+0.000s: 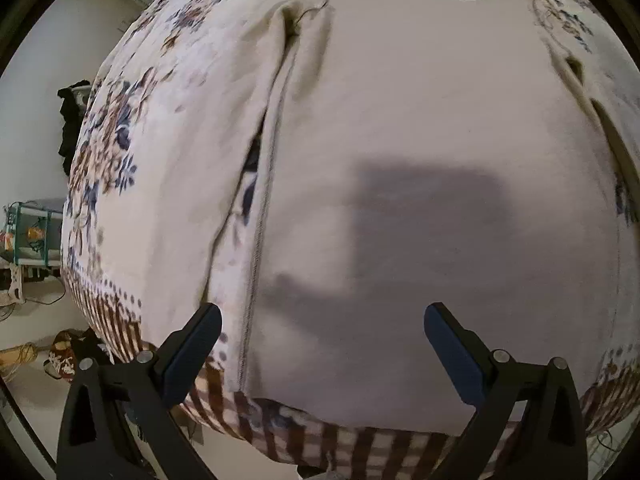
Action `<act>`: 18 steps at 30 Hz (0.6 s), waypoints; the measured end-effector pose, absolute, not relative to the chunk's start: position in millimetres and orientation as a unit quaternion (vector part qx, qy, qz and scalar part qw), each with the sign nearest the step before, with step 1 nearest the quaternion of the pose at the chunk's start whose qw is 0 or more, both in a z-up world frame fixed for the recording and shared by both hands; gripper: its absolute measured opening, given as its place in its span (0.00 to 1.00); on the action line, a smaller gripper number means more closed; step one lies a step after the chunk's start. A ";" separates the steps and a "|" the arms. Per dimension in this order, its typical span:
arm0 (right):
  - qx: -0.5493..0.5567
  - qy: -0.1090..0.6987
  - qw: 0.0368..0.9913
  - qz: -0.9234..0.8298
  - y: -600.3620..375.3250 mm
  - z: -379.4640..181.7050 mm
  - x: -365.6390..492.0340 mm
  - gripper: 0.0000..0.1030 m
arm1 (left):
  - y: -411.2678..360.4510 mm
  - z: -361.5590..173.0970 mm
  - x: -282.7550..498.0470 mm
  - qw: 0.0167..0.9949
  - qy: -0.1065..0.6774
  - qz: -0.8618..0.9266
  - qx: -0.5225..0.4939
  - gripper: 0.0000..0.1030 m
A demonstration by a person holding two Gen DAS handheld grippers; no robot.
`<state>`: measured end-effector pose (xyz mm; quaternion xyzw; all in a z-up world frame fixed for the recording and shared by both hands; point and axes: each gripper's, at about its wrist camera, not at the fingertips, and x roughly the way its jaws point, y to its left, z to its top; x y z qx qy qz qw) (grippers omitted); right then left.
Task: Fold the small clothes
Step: 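Lower the right tool and grasp the beige top's sleeve cuff, then fold the held sleeve across the shirt body with the right tool, release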
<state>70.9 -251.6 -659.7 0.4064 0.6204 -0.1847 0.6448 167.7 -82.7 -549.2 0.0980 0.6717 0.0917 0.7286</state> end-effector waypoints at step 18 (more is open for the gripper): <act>0.494 0.578 0.599 -0.250 -392.7 -666.4 96.0 0.56 | -98.8 -562.0 181.6 0.722 0.680 0.080 0.093 1.00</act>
